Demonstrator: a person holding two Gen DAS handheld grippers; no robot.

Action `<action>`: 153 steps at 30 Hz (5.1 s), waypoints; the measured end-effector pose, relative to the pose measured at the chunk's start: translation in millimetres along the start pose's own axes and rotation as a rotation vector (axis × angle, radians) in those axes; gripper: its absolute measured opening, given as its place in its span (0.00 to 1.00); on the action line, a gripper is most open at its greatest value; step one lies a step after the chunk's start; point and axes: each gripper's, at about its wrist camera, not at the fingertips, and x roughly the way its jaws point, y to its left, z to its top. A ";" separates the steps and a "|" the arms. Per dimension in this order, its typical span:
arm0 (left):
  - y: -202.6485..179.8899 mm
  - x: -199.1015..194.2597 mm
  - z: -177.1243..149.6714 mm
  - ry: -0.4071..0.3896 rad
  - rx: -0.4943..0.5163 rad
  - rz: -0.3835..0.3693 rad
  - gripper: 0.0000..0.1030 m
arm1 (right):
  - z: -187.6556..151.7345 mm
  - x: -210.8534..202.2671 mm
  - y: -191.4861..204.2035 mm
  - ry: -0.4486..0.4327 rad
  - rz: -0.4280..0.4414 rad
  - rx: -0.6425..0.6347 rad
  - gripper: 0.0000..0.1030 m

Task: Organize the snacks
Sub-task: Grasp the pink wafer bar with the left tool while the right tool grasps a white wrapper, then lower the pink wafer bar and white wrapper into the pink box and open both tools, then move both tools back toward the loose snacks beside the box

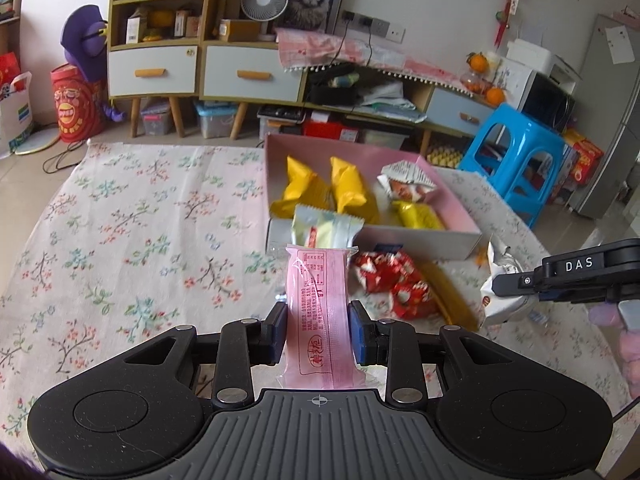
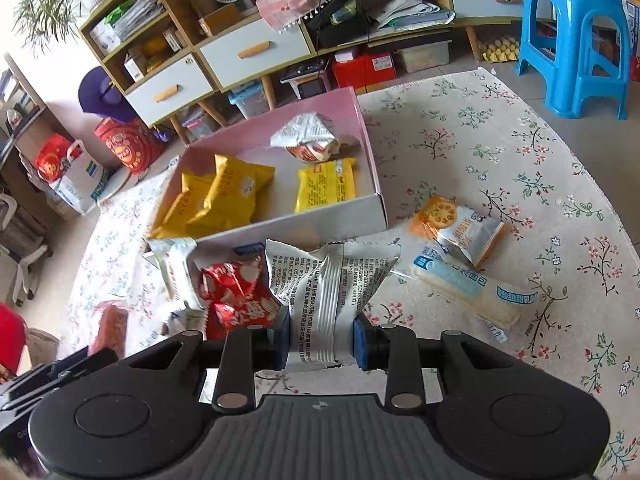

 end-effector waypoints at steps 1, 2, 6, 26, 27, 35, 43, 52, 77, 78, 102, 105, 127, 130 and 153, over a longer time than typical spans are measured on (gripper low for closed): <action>-0.7 0.5 2.0 -0.003 -0.002 0.000 0.28 | 1.6 -1.4 0.2 -0.005 0.005 0.007 0.19; -1.7 1.4 4.3 -0.007 -0.006 0.002 0.28 | 3.5 -2.5 0.3 -0.010 0.009 0.013 0.19; -6.5 6.0 17.0 -0.017 -0.015 0.003 0.28 | 14.4 -6.5 0.4 -0.044 0.024 0.057 0.19; -23.8 83.6 93.4 -0.020 0.067 0.047 0.28 | 71.0 29.4 4.5 -0.171 0.172 0.218 0.19; -24.0 88.1 95.8 -0.023 0.068 0.051 0.28 | 72.3 30.8 4.4 -0.175 0.180 0.221 0.19; -23.2 120.0 115.7 -0.031 0.053 0.058 0.28 | 76.9 42.3 1.6 -0.186 0.212 0.221 0.19; -24.8 150.8 135.8 -0.026 0.034 0.079 0.28 | 77.8 58.2 2.3 -0.157 0.224 0.224 0.20; -21.0 182.3 146.2 -0.010 0.024 0.120 0.28 | 79.3 63.4 4.8 -0.150 0.200 0.198 0.22; -9.5 125.8 128.9 -0.031 0.019 0.117 0.75 | 76.2 44.9 15.2 -0.174 0.171 0.130 0.75; -8.4 121.4 126.9 -0.033 0.020 0.115 0.77 | 75.2 42.9 15.9 -0.177 0.164 0.122 0.76; -9.5 40.0 55.3 0.023 0.099 0.137 0.91 | 45.4 5.8 14.8 -0.157 0.037 -0.024 0.86; -9.7 36.8 44.9 0.045 0.106 0.133 0.91 | 41.8 3.0 15.4 -0.157 0.028 -0.053 0.87; 23.3 23.7 -18.9 0.053 0.094 0.086 0.93 | -0.6 6.1 -4.6 -0.110 -0.093 -0.170 0.90; 19.9 29.5 -29.4 0.022 0.127 0.071 0.93 | -8.7 13.6 -6.0 -0.110 -0.103 -0.193 0.90; 0.0 75.9 -33.6 0.042 0.154 0.094 0.83 | -32.1 65.7 5.7 -0.059 -0.078 -0.451 0.90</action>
